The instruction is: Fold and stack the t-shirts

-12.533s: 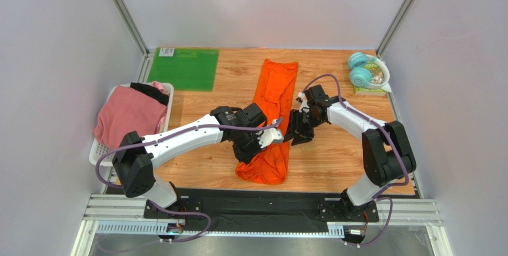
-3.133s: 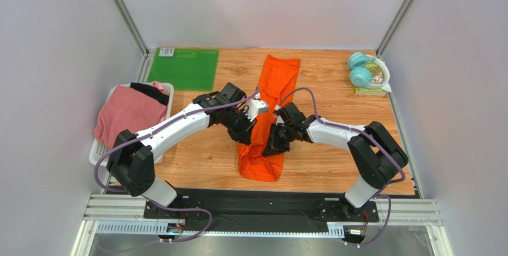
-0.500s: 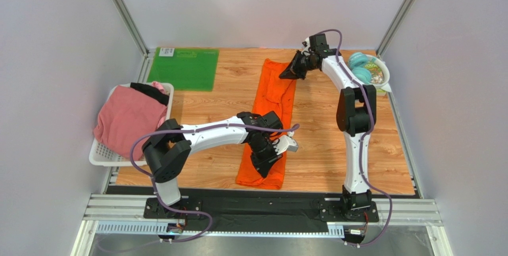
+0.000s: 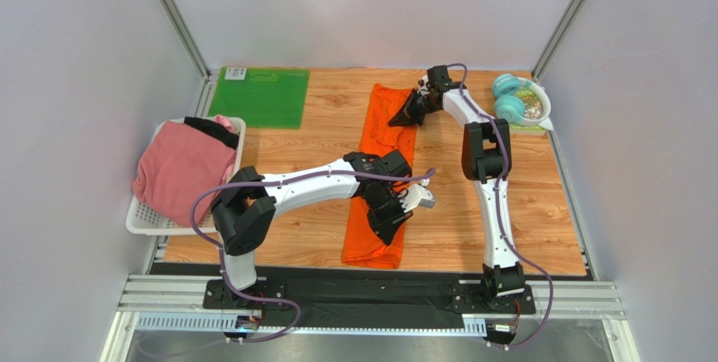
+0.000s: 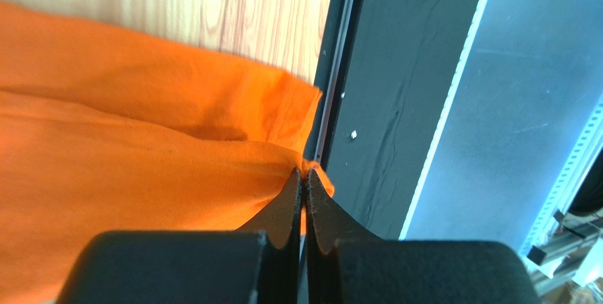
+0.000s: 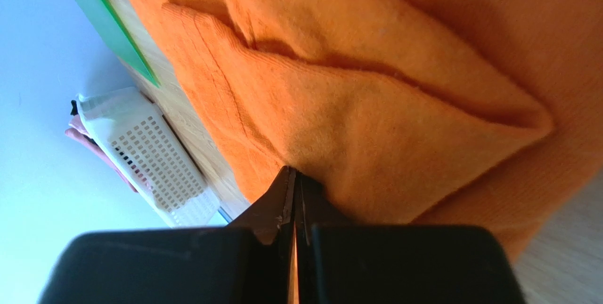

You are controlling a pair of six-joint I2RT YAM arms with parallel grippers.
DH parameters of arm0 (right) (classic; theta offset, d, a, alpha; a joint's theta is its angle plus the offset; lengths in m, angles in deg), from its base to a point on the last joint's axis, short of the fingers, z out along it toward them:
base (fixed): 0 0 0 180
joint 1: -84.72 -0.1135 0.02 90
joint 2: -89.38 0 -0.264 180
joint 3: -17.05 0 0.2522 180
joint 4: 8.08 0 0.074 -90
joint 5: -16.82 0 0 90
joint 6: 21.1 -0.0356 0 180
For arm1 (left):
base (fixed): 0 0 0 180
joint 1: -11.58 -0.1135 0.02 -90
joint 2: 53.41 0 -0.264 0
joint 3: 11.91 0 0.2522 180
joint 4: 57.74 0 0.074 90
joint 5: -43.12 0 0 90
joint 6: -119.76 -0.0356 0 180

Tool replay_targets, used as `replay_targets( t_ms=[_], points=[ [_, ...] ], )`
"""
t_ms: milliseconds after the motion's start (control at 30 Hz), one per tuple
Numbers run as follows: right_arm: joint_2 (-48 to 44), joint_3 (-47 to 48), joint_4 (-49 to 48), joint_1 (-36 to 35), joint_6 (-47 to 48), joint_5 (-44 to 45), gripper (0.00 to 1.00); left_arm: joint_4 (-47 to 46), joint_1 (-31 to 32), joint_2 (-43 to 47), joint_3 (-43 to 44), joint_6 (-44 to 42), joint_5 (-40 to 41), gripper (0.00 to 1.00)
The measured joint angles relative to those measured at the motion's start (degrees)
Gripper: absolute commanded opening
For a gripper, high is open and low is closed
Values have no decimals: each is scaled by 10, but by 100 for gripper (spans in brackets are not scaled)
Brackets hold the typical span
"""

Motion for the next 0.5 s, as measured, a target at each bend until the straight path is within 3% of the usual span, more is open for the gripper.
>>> replay_targets(
  t_ms=[233,500],
  points=[
    [0,0,-2,1,2,1,0,-5,4,-34,45,3,-21,0],
    [0,-2,-4,3,2,-1,0,-5,35,-116,21,-1,-33,0]
  ],
)
